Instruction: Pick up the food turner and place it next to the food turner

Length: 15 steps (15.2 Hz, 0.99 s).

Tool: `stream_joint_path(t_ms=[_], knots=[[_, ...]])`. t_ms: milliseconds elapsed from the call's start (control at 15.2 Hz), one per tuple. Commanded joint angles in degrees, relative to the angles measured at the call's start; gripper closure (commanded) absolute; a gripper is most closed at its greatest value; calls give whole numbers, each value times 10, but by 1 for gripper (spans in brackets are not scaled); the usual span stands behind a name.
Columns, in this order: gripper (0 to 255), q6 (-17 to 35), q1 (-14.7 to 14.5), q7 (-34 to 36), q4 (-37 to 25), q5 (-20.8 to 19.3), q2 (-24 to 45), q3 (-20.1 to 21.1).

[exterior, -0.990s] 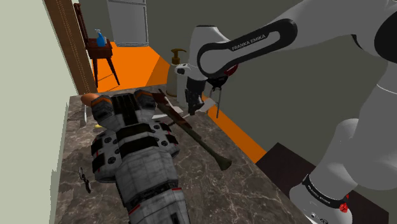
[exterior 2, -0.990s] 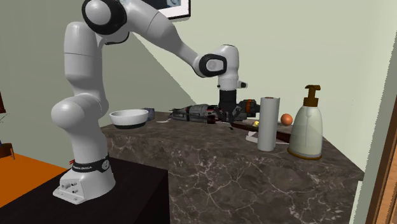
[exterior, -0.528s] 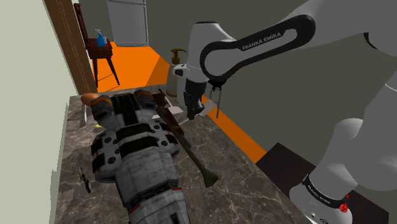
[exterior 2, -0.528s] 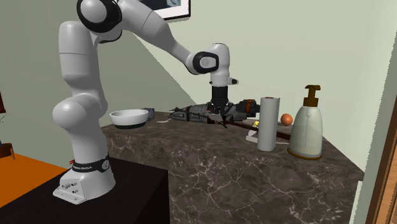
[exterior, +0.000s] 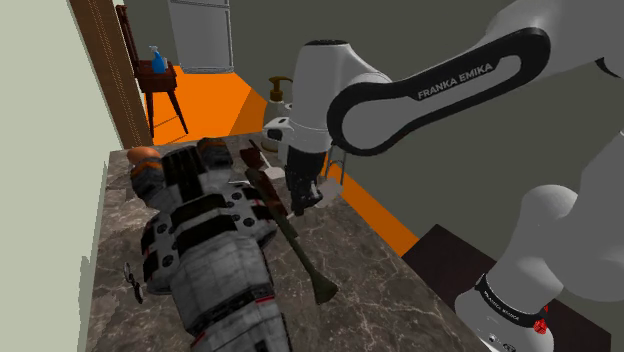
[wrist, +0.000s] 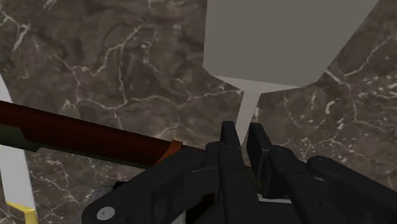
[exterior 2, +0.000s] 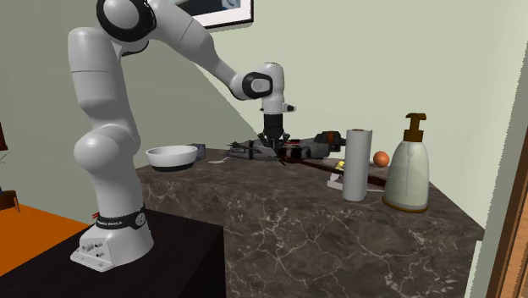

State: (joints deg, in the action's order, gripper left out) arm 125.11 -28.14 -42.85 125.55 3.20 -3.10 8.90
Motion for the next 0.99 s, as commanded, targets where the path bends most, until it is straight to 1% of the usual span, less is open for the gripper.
stream_joint_path(t_ms=[0, 330, 660, 726, 924], knots=[[255, 2, -15, 31, 4, 0, -4, 16], [255, 5, -49, 103, 10, 0, -10, 54], [255, 5, -82, 178, -1, -5, -1, 93], [255, 5, -84, 182, -2, -5, 0, 95], [255, 28, -85, 185, 11, -9, 11, 96]])
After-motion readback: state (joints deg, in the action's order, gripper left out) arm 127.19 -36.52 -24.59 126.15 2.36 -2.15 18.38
